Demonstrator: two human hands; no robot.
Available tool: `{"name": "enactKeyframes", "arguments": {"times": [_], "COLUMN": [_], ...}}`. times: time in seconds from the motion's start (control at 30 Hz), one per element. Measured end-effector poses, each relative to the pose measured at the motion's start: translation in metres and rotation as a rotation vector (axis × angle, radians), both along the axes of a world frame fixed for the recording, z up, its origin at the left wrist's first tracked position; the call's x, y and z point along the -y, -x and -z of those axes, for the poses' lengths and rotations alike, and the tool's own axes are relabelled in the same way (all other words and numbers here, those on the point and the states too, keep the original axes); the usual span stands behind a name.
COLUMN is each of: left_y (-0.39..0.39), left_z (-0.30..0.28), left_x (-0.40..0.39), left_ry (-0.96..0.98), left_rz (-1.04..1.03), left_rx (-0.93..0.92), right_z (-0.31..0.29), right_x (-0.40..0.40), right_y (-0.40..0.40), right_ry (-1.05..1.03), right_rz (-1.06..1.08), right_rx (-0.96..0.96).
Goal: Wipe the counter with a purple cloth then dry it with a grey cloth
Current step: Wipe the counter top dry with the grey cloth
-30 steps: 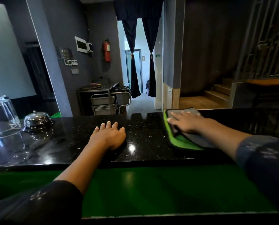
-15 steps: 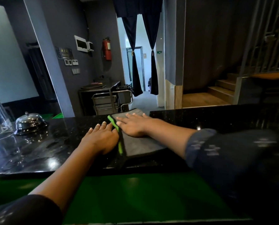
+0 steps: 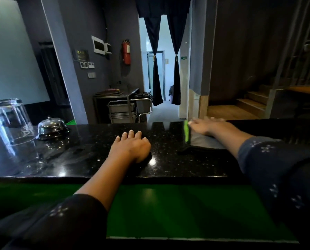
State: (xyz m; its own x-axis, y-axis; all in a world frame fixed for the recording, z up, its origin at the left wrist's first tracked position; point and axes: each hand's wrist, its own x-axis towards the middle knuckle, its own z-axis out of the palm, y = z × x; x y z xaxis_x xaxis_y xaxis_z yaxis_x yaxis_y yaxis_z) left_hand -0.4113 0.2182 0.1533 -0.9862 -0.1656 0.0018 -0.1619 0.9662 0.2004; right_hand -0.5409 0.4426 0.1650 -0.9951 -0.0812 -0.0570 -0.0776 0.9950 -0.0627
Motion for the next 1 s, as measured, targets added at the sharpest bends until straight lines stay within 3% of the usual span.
{"name": "enactKeyframes", "arguments": {"times": [0.17, 0.27, 0.33, 0.47, 0.6, 0.8, 0.9, 1.0], "left_y": [-0.004, -0.007, -0.009, -0.008, -0.003, -0.004, -0.003, -0.003], "left_z": [-0.001, -0.002, -0.001, 0.001, 0.001, 0.002, 0.001, 0.004], "left_x": [0.000, 0.000, 0.002, -0.002, -0.001, 0.002, 0.003, 0.002], "left_ry": [0.003, 0.002, -0.005, -0.007, -0.004, 0.009, 0.011, 0.015], "left_rz": [-0.009, 0.000, 0.009, 0.011, -0.001, 0.009, 0.020, 0.028], "left_rx": [-0.008, -0.003, -0.004, -0.003, -0.012, -0.008, -0.011, -0.002], "right_z": [0.007, 0.010, 0.011, 0.006, 0.001, 0.005, 0.007, 0.005], "right_x": [0.082, 0.064, 0.030, -0.026, 0.001, 0.061, 0.033, -0.012], "right_y": [-0.062, -0.099, -0.102, -0.066, -0.041, -0.095, -0.132, -0.154], "right_ry": [0.042, 0.059, 0.084, 0.070, 0.044, 0.047, 0.059, 0.064], "right_rz": [-0.372, -0.472, -0.456, -0.205, -0.026, -0.283, -0.362, -0.289], "right_rx": [-0.016, 0.001, 0.005, 0.019, -0.016, -0.021, -0.007, 0.017]}}
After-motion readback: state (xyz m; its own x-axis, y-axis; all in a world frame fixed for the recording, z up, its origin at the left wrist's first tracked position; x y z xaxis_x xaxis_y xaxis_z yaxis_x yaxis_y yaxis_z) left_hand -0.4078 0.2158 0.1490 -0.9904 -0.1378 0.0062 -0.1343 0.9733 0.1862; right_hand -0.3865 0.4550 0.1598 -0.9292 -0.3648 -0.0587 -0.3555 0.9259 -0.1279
